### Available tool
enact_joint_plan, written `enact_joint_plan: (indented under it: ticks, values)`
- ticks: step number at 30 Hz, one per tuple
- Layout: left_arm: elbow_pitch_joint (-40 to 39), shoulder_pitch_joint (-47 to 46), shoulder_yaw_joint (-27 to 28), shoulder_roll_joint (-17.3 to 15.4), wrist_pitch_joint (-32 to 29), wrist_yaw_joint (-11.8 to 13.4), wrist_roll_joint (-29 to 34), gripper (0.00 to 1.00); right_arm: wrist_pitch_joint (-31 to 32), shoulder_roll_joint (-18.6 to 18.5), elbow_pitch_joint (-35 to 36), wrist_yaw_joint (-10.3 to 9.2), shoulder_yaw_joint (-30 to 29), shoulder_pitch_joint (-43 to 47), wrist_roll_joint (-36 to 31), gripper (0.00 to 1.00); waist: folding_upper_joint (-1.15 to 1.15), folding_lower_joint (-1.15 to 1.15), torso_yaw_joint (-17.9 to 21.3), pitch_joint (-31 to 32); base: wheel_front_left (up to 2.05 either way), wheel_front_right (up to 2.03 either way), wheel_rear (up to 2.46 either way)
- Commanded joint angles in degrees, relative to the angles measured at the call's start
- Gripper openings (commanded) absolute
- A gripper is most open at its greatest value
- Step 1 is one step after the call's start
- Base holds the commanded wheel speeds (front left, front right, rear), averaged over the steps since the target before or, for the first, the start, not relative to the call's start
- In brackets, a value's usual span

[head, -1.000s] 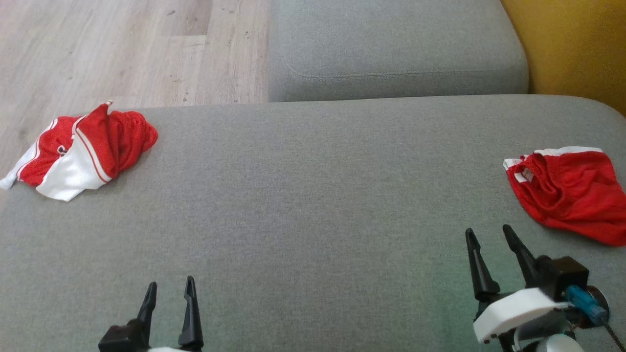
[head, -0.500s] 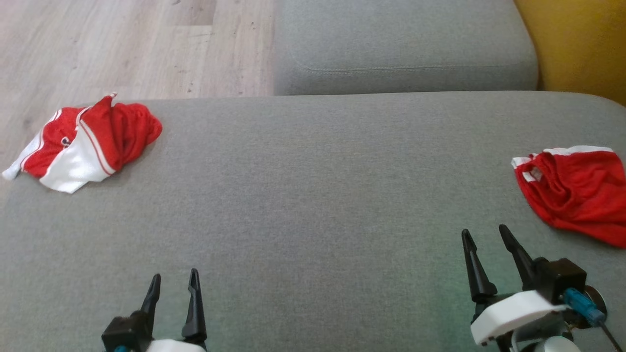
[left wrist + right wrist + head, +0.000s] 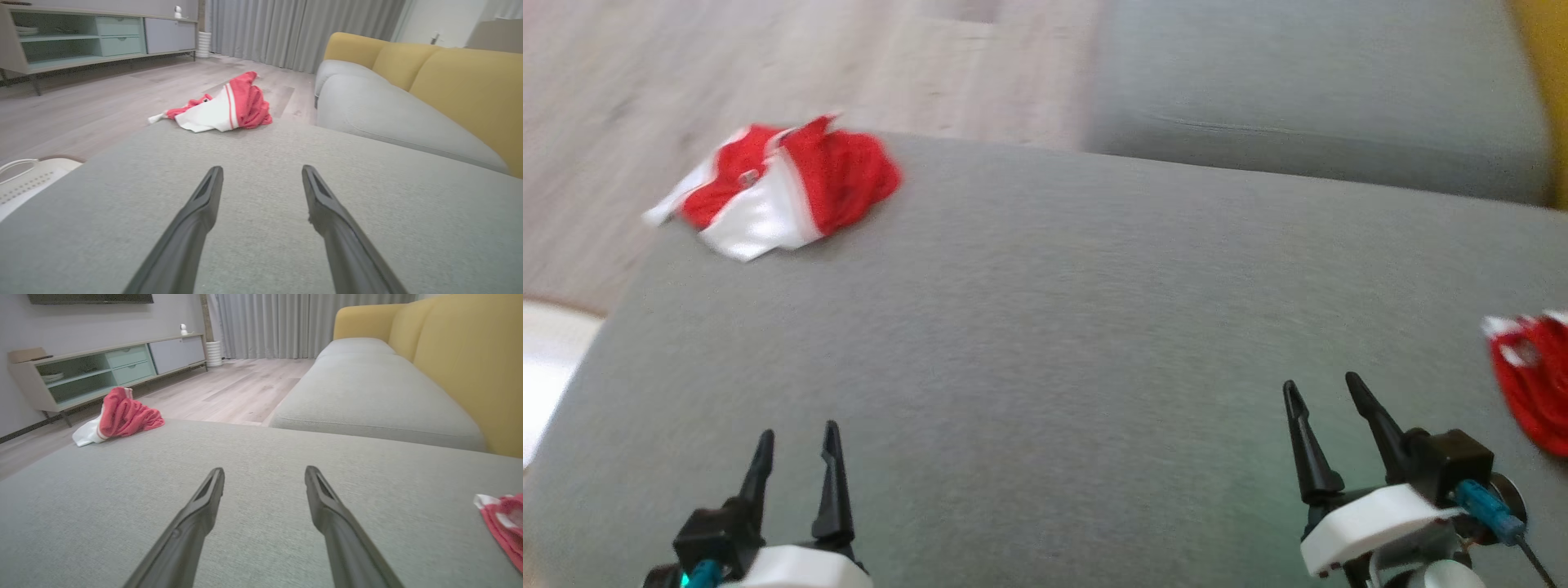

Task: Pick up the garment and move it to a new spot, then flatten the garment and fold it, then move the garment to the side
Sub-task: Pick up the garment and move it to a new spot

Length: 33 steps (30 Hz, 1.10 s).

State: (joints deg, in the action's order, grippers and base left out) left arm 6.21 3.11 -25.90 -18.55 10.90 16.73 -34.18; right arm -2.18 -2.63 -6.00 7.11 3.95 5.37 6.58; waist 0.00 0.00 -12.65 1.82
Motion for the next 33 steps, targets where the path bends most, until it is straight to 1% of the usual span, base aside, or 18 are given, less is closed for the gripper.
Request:
enact_joint_plan:
  ticks: [1,2,3,10,13,19,23,25,28,33]
  values:
    - [-2.2,-3.1,2.7,-1.6,0.4,0.6,0.6,1.00,-0.4,-0.2,2.0,0.37,1.7,-2.2,0.3,1.00,0.00,0.00,-5.5,-0.1,0.00,0.00,0.00]
    - [-2.4,-3.1,2.8,-1.8,0.4,0.6,0.6,1.00,-0.5,-0.2,2.0,0.37,1.7,-2.2,0.3,1.00,0.00,0.00,-6.9,-0.2,0.00,0.00,0.00]
    - [-2.4,-3.1,2.8,-1.8,0.4,0.6,0.6,1.00,-0.5,-0.2,2.0,0.37,1.7,-2.2,0.3,1.00,0.00,0.00,-6.9,-0.2,0.00,0.00,0.00]
    - [-3.9,-2.4,4.0,-3.0,0.4,1.3,0.2,1.00,-0.9,-0.2,1.5,0.37,2.4,-2.7,0.6,1.00,0.00,0.00,-14.9,-0.3,0.00,0.00,0.00]
    - [-4.5,-2.2,4.4,-3.2,0.5,1.5,-0.1,1.00,-0.9,-0.2,1.4,0.37,2.8,-3.1,0.5,1.00,0.00,0.00,-16.2,-0.4,0.00,0.00,0.00]
    - [-6.0,-1.7,5.0,-3.7,0.7,1.9,-0.3,1.00,-0.3,-0.2,1.7,0.37,3.2,-4.0,0.2,1.00,0.00,0.00,-16.7,-0.9,0.00,0.00,0.00]
    - [-8.0,-3.4,6.5,-5.4,0.6,1.8,-0.2,1.00,0.3,-0.2,3.1,0.37,2.4,-4.1,-0.4,1.00,0.00,0.00,-16.6,-2.0,0.00,0.00,0.00]
    - [-9.8,-5.2,7.7,-7.0,0.2,1.9,0.1,1.00,1.1,-0.2,4.5,0.37,1.9,-4.8,-1.3,1.00,0.00,0.00,-15.9,-3.7,0.00,0.00,0.00]
    - [-12.0,-9.7,10.2,-10.2,-1.2,1.2,0.2,1.00,2.7,-0.2,6.8,0.37,1.1,-6.6,-3.1,1.00,0.00,0.00,-14.4,-6.9,0.00,0.00,0.00]
    - [-12.9,-21.7,13.6,-17.5,-5.2,-1.2,1.8,1.00,5.8,-0.2,11.2,0.37,0.7,-10.9,-6.9,1.00,0.00,0.00,-10.8,-13.9,0.00,0.00,0.00]
